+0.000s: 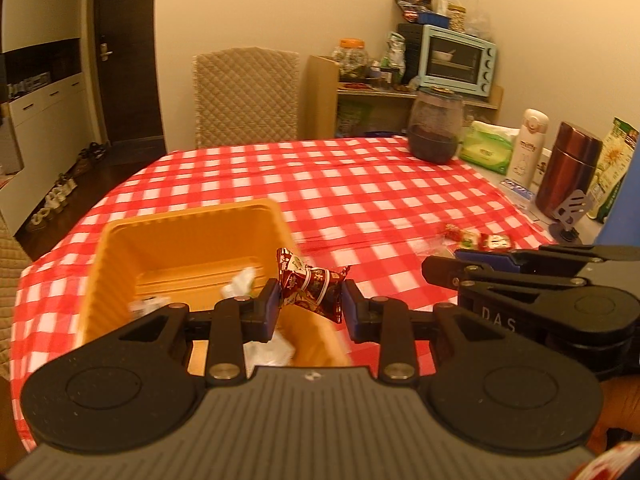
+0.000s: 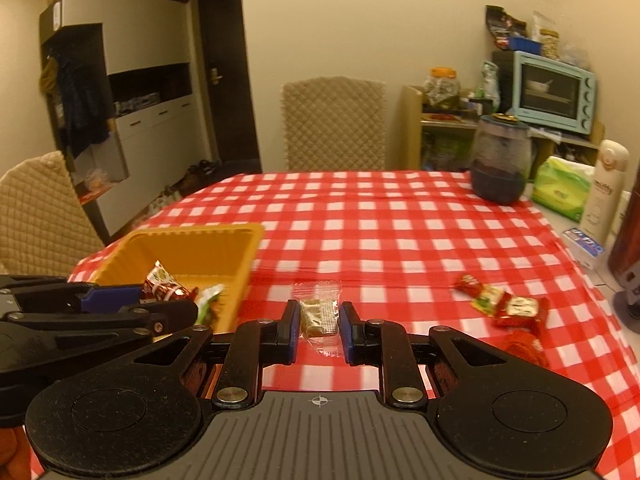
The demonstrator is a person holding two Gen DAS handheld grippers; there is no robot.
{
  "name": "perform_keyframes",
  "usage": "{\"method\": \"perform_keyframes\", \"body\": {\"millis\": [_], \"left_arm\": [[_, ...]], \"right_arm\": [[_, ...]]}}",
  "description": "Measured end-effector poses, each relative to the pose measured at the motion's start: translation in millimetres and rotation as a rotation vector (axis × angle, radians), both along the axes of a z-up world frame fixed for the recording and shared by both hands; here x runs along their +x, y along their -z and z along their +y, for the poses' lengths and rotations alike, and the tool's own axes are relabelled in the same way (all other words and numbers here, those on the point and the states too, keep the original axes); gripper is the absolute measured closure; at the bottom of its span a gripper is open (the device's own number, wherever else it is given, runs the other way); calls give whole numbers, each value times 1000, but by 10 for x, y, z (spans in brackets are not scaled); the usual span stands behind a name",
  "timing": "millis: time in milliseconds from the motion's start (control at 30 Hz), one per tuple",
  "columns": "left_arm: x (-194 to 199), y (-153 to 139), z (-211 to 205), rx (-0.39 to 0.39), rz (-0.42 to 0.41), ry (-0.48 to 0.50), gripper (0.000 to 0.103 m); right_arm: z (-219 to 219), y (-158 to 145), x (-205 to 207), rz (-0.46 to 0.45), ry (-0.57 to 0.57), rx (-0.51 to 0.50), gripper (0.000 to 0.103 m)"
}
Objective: Organize snacks
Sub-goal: 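Lift both candies and carry them over the orange tray, then lower both candies into the tray and open both grippers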
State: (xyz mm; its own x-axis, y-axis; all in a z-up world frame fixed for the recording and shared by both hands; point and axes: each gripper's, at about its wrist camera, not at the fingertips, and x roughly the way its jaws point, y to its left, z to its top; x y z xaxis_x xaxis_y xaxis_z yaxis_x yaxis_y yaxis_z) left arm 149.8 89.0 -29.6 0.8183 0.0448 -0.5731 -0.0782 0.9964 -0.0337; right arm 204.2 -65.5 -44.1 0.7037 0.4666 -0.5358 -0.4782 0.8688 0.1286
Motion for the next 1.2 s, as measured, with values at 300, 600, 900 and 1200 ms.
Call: {"method": "perform_keyframes", "body": {"millis": [300,600,900,1200], "left_arm": [[-175,19,382,-6,7,-67,73],[-236,95,642,-11,17,-106,73],[-275,225,877,-29,33,-142,73],[-264,297,927,-33,53,-145,73]], "right_arm": [[373,4,-76,-4,-72,-5,82],[652,19,-139,2,-118,-1,82],[793,59,-125,13,-146,7,82],[885,81,-133,21,-165,9,82]]}}
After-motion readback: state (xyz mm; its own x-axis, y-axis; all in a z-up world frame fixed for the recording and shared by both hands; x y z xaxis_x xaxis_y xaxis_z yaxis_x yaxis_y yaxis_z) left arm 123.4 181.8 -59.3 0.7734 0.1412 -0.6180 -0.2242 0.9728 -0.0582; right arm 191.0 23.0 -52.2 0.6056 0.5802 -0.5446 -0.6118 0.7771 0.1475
